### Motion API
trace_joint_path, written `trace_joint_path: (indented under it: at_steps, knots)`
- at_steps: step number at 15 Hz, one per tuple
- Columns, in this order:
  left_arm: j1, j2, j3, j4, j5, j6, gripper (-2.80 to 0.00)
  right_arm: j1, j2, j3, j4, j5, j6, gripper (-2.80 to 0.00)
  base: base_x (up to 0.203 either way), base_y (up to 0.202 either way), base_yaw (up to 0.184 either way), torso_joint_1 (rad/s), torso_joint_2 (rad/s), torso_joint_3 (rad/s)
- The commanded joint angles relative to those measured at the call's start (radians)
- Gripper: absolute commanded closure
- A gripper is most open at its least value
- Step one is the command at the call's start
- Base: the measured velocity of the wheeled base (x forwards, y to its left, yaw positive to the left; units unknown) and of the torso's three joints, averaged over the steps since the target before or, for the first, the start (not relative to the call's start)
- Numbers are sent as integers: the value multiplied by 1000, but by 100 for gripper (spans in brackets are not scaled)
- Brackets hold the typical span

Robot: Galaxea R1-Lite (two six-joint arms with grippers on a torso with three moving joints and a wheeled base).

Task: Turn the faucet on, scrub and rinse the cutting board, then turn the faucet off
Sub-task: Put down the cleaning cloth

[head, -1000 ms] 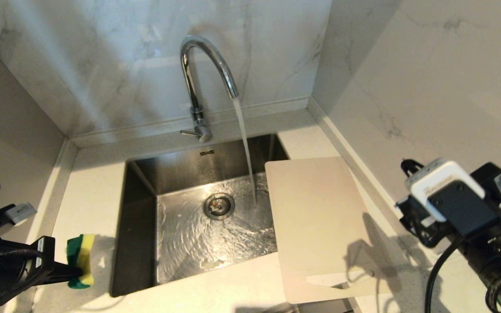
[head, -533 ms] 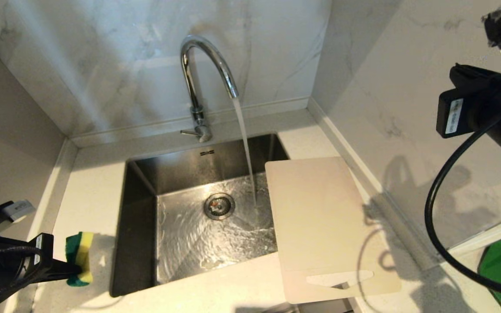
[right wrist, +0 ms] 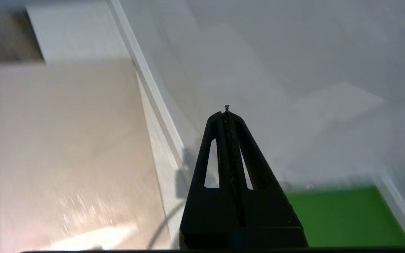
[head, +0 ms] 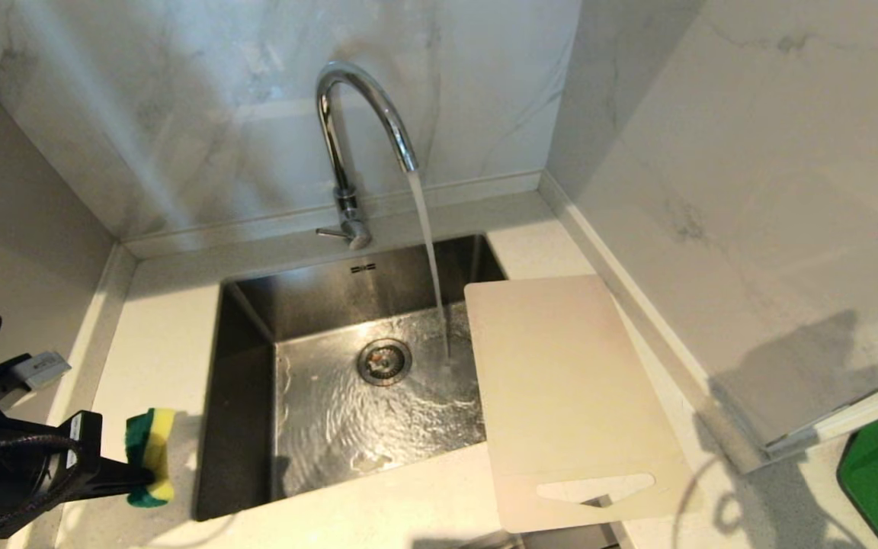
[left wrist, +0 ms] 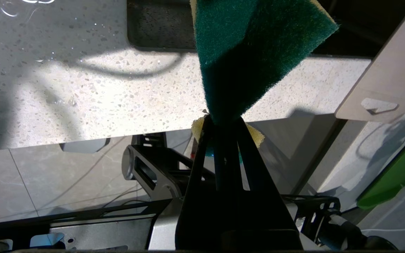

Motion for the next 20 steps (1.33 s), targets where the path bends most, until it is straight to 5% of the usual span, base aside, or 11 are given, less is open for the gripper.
trace_joint_path:
  at_steps: [1, 7, 11, 15, 20]
  knots:
    - [-7, -11, 4, 2, 2, -4, 0, 0, -169, 137, 11, -7, 3, 0, 0, 0, 0, 0, 0, 0]
    - [-7, -2, 8, -3, 0, -4, 0, 0, -419, 480, 15, -10, 50, 0, 0, 0, 0, 0, 0, 0]
    - [-7, -1, 20, -6, -4, -4, 0, 0, -396, 503, 16, -1, 165, 0, 0, 0, 0, 0, 0, 0]
    - [-7, 1, 21, -7, -6, -4, 0, 1, -427, 507, 14, 180, 310, 0, 0, 0, 0, 0, 0, 0]
    - [-10, -1, 27, -7, -6, -8, 0, 0, -584, 617, 23, 255, 226, 0, 0, 0, 0, 0, 0, 0]
